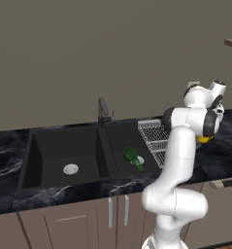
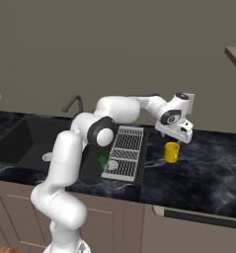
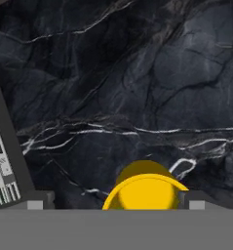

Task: Move any existing items from the left basin to the right basin for drying. Then move the mug from the counter to the left basin of the sink for washing.

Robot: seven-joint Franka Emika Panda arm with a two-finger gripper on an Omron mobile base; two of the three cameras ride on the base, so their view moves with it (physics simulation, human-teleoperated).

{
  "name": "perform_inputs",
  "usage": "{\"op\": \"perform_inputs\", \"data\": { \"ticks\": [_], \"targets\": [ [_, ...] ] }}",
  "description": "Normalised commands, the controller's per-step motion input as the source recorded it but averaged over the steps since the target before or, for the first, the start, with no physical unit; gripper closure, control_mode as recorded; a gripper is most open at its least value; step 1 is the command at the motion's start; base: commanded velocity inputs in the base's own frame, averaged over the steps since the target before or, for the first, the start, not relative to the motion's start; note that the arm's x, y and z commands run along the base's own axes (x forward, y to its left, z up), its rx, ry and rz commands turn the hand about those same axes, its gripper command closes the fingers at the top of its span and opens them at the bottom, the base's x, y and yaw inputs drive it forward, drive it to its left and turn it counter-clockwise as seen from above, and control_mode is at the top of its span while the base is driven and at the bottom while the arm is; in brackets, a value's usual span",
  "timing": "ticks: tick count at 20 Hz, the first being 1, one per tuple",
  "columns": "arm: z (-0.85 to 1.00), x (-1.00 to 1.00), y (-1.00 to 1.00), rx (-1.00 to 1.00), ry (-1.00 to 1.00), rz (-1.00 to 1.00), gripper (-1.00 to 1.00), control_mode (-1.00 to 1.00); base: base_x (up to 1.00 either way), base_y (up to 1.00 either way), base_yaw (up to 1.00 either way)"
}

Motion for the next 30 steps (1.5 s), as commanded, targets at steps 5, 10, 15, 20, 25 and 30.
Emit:
{"op": "perform_inputs", "data": {
  "ticks": [5,10,15,20,25,30],
  "targets": [
    [0.03,-0.29,0.0,0.0,0.0,0.0,-1.0,-1.0,0.0,0.0,0.0],
    [0.12,-0.22,0.0,0.0,0.0,0.01,-1.0,-1.0,0.0,0.0,0.0],
    [0.15,-0.18,-0.02,0.0,-0.01,0.05,-1.0,-1.0,0.0,0.0,0.0],
    [0.09,-0.29,-0.09,0.0,-0.01,0.06,-1.0,-1.0,0.0,0.0,0.0],
    [0.0,-0.28,-0.08,0.0,-0.02,0.09,-1.0,-1.0,0.0,0.0,0.0],
    [0.0,-0.23,-0.02,0.0,-0.03,0.12,-1.0,-1.0,0.0,0.0,0.0]
  ]
}}
